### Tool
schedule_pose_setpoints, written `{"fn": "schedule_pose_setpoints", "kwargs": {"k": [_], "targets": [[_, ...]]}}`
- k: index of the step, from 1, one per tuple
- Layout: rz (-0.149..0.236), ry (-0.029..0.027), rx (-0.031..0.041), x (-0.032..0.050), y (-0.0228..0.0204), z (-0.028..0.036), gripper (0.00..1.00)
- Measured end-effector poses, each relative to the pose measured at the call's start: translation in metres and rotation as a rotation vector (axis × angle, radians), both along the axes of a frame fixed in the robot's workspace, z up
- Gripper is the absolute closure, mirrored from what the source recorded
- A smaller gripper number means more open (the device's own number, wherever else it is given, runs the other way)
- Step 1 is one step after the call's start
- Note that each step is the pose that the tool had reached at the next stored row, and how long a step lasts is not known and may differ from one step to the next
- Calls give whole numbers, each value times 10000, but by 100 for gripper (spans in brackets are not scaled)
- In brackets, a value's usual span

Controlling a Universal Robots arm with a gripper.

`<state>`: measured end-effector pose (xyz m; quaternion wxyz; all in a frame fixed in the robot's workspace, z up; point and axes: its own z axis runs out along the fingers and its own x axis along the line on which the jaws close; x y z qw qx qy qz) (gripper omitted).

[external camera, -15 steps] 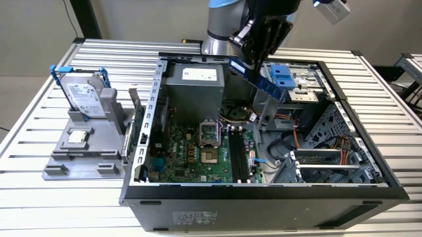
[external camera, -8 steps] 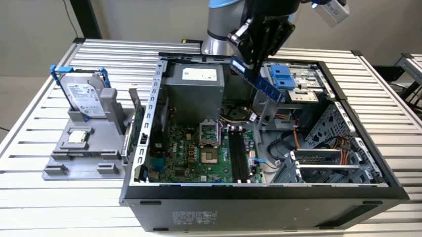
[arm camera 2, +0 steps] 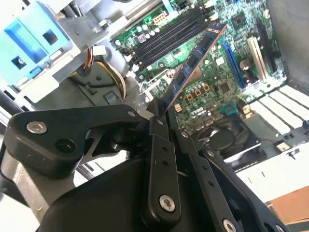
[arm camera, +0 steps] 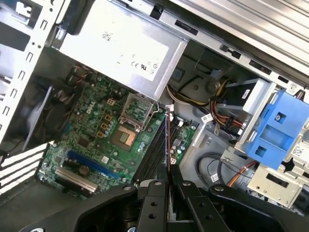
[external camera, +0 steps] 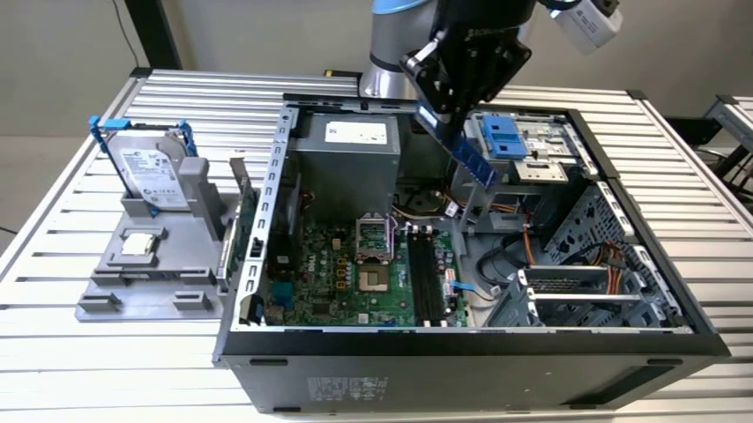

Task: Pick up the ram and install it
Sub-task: 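Insert the ram into the slot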

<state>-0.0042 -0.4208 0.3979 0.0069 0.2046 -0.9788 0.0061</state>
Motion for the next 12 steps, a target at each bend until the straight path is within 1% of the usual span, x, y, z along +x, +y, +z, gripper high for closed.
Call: {"fn": "schedule_pose_setpoints", "kwargs": {"k": [2,5,12], "targets": [[-342,0,0,0,0,-1,100],[-724,-1,4,0,-3,-4,100],[-1302,0,1,0,-26,-6,100]]}}
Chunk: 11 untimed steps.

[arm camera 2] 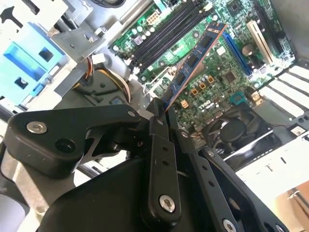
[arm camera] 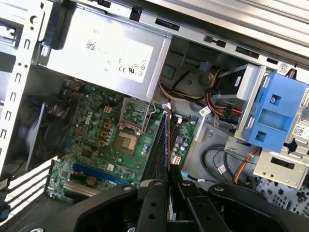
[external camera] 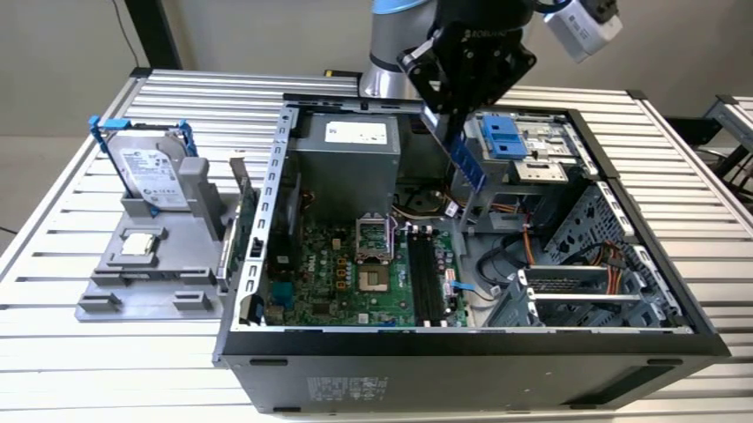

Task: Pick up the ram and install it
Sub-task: 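Insert the ram into the slot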

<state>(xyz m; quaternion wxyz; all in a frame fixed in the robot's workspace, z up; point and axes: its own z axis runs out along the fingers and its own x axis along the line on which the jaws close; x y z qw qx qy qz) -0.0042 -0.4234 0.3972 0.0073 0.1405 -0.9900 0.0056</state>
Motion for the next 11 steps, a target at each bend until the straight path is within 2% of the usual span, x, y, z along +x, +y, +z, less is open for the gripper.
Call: {"fn": "schedule_pose_setpoints", "kwargs": {"k": [11], "targets": [[-753,0,-1,0,-74,-10,100]]}}
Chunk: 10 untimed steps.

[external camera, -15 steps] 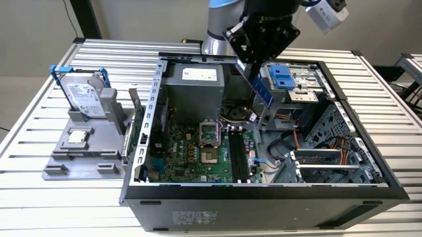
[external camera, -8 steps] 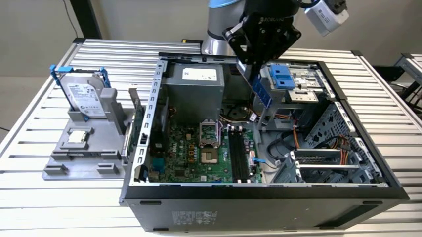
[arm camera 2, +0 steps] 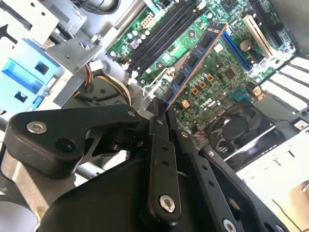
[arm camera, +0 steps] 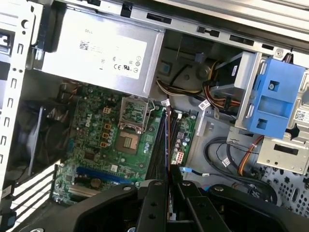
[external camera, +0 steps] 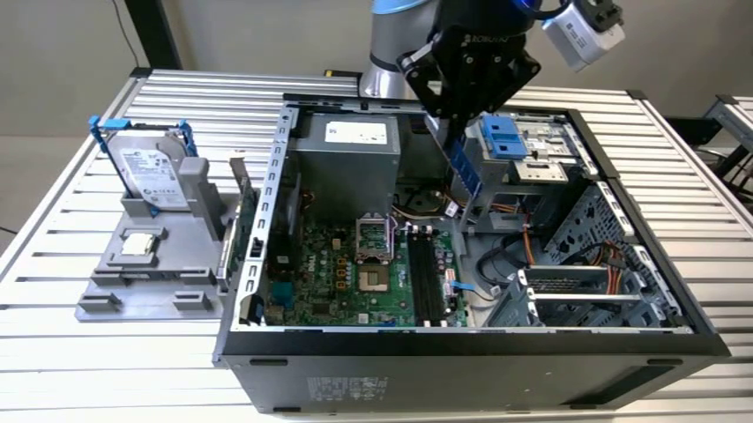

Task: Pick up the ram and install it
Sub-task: 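Insert the ram into the slot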

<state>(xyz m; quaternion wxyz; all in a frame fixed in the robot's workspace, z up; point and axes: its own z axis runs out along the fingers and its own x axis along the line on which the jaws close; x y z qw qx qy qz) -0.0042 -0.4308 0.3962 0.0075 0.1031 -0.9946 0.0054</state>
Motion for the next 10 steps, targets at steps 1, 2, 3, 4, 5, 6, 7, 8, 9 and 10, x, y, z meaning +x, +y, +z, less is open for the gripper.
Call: {"fn": "schedule_pose_setpoints", "kwargs": {"k": [1,2,3,4,5,6,7,8,9,10], "targets": [[-74,0,1,0,-7,-2,100],[-147,0,0,0,-14,-3,100],[-229,0,1,0,-20,-4,100],[-318,0,1,0,-26,-6,100],[-412,0,0,0,-31,-7,100],[-512,0,0,0,-37,-8,100],[-608,0,0,0,-41,-10,100],[-717,0,1,0,-45,-12,100],[-821,0,2,0,-48,-13,100],[-929,-1,2,0,-51,-15,100]]}}
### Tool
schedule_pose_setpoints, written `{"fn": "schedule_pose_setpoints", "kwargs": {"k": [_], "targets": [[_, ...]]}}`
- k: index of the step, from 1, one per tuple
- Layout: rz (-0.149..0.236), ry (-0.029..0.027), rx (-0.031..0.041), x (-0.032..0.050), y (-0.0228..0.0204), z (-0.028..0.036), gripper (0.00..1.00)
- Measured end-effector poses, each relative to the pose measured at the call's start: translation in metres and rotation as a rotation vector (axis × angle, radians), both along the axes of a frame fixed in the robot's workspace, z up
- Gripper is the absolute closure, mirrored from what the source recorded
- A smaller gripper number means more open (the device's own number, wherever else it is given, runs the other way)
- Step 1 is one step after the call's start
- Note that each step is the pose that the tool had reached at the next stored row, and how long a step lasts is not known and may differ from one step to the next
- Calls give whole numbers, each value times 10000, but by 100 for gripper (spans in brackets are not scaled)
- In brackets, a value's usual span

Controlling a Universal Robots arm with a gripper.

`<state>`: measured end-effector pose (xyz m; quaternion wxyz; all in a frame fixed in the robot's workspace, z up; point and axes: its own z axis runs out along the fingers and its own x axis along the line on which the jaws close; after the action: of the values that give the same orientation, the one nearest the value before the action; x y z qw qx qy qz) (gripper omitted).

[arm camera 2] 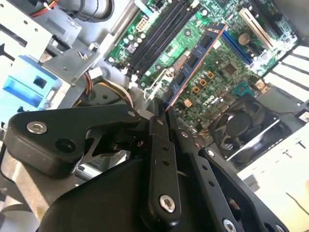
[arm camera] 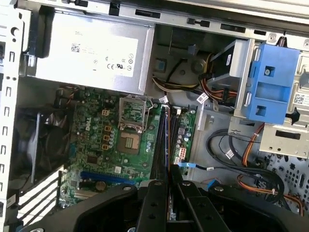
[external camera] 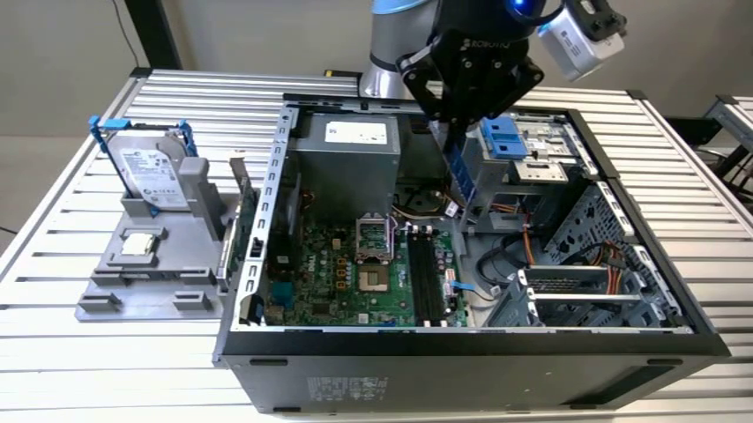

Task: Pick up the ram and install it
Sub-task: 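Insert the ram into the slot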

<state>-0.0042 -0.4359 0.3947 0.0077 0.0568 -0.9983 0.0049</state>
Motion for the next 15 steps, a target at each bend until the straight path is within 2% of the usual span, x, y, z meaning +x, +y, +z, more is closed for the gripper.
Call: {"fn": "schedule_pose_setpoints", "kwargs": {"k": [6,15], "targets": [[-645,1,-3,0,-13,-10,100],[-1213,1,-2,16,-16,-25,100]]}}
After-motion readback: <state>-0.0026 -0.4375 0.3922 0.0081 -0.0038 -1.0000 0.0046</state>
